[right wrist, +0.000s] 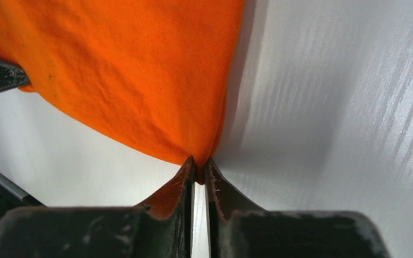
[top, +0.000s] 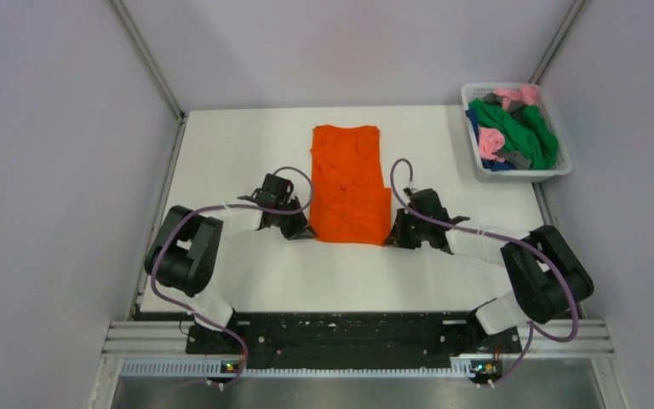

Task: Fold and stack the t-shirts
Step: Grab one side of the 2/3 rectangular tshirt with both arms, then fold the long partially folded tshirt into a neat square

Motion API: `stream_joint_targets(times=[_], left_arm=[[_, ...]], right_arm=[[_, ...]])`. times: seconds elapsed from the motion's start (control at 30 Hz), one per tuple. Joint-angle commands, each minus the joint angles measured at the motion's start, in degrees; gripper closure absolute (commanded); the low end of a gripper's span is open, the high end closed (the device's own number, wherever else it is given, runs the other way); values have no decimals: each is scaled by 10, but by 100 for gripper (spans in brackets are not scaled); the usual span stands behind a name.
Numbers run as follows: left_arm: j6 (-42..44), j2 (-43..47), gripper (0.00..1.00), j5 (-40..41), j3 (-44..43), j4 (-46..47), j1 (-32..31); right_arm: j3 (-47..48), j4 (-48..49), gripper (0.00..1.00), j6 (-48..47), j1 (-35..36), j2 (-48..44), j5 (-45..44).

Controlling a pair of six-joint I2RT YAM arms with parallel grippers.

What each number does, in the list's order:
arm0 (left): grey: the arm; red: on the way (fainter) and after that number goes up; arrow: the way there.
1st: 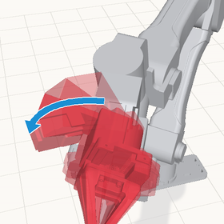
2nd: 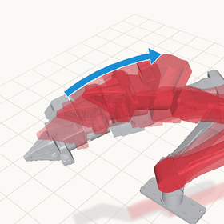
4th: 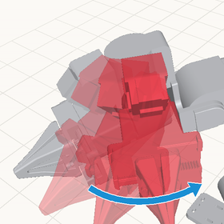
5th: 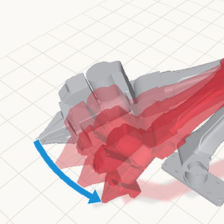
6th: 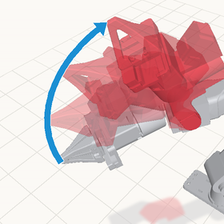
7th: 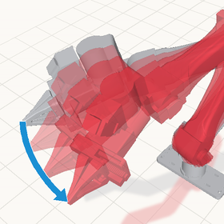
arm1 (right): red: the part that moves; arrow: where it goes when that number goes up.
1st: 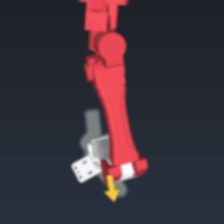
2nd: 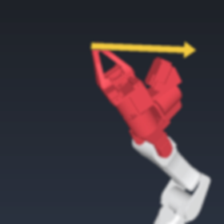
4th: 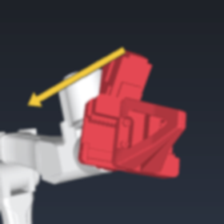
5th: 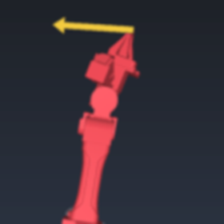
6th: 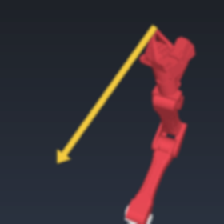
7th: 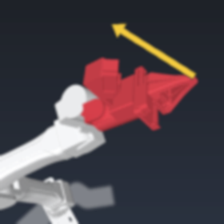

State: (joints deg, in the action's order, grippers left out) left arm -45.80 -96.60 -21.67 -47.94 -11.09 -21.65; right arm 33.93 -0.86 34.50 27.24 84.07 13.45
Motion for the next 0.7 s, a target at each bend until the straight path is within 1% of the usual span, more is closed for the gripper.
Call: stream_joint_targets(times=[0.0, 0.07, 0.17, 0.27, 0.37, 0.43, 0.5, 0.57, 0.67], left_arm=[[-1, 29, 100, 24, 46, -19, -8], [-14, 86, 100, 42, 74, -35, -27], [-31, 189, 100, 67, 112, -79, -59], [-64, 311, 100, 61, 156, -110, -68], [-90, 430, 100, 50, 180, -143, -76], [-97, 501, 100, 35, 185, -151, -76], [-99, 550, 100, 27, 180, -151, -76], [-95, 576, 100, 44, 170, -163, -76], [-82, 579, 100, 91, 131, -207, -75]], right_arm=[[17, -54, 100, -22, 21, -9, 5], [17, -93, 100, -29, 41, -60, 5], [12, -176, 100, -33, 59, -154, 31], [-6, -222, 100, -23, 61, -259, 76], [-11, -237, 100, -10, 61, -320, 132], [-2, -231, 100, -5, 61, -338, 164], [13, -206, 100, -2, 61, -338, 198], [27, -161, 100, 7, 60, -326, 227], [41, -88, 100, 26, 59, -303, 230]])
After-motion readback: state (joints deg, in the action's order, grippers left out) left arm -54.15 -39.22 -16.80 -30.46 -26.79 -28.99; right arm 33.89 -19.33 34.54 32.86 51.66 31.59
